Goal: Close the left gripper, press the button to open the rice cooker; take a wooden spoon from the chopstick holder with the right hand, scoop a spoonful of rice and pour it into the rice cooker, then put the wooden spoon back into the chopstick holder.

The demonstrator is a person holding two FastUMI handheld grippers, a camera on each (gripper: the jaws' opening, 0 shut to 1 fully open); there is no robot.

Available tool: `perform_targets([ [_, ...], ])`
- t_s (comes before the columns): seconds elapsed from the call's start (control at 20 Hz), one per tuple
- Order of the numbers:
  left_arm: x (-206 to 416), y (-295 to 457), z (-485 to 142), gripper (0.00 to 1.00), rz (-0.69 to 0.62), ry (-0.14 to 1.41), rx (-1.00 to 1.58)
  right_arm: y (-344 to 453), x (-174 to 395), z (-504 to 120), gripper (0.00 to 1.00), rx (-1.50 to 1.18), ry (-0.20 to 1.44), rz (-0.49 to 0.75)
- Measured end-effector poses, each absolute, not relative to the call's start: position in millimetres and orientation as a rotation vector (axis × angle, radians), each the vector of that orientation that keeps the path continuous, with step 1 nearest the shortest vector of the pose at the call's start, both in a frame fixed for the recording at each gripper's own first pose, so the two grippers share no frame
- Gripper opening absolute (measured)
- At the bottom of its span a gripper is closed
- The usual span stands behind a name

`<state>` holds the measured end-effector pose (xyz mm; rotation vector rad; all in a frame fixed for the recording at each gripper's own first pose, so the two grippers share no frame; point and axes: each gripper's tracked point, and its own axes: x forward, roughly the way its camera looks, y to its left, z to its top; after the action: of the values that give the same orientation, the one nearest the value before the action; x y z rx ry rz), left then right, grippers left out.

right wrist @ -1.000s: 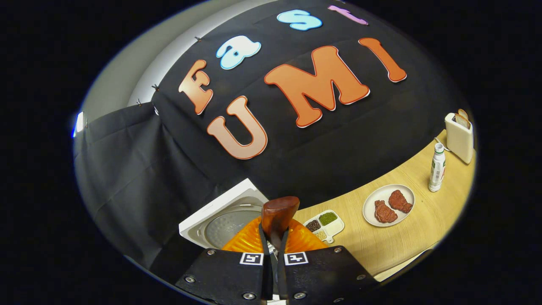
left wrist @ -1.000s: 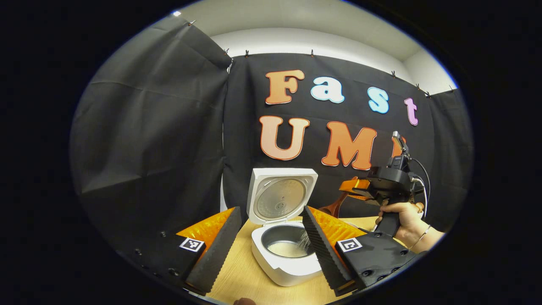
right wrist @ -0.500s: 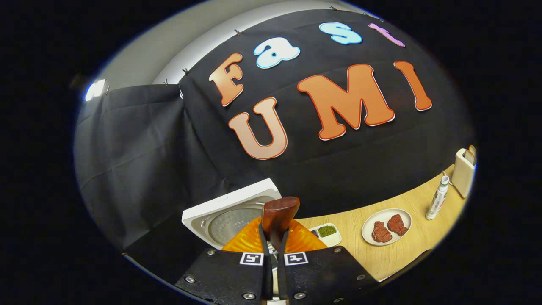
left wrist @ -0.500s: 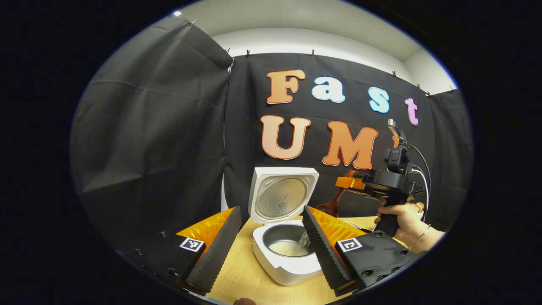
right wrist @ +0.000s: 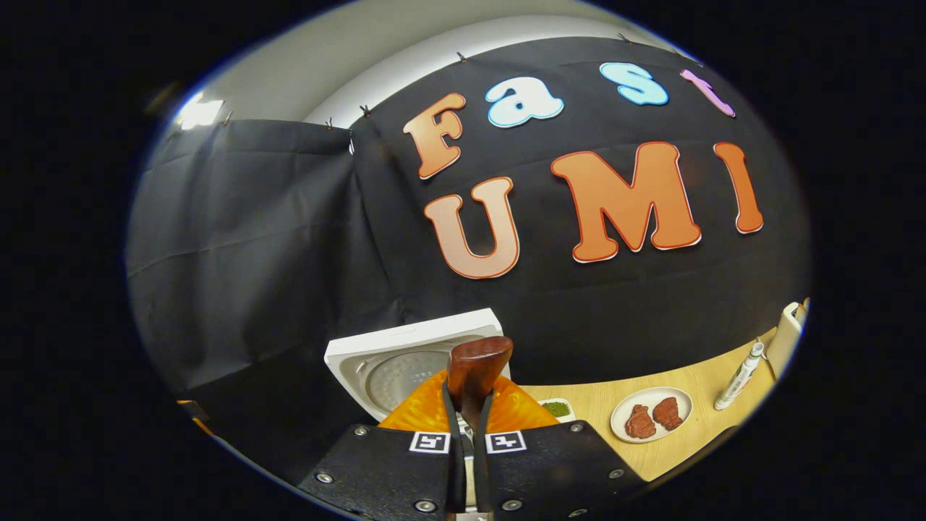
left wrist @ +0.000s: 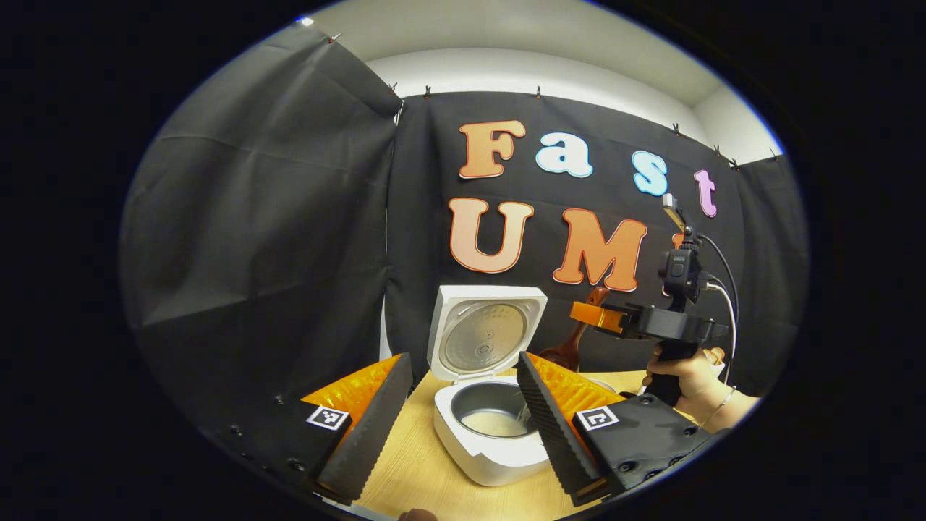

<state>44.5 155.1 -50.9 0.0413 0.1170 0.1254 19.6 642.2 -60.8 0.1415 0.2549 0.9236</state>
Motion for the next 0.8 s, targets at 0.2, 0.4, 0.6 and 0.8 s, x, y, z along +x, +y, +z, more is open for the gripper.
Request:
perform_targets([
  [0.2,45,158,-51,0.99,0.132,0.119,0.037,648,8,-57,0.04,0.065,0.185,0.974],
  [0.4,45,160,-53,0.99,0.137,0.123,0.037,655,-4,-56,0.04,0.018,0.146,1.015],
  [0.6,44,162,-52,1.00,0.148,0.121,0.060,660,-12,-58,0.04,-0.016,0.122,1.049],
  [0.8,46,162,-56,0.99,0.148,0.131,0.056,661,-21,-55,0.04,-0.057,0.069,1.068],
])
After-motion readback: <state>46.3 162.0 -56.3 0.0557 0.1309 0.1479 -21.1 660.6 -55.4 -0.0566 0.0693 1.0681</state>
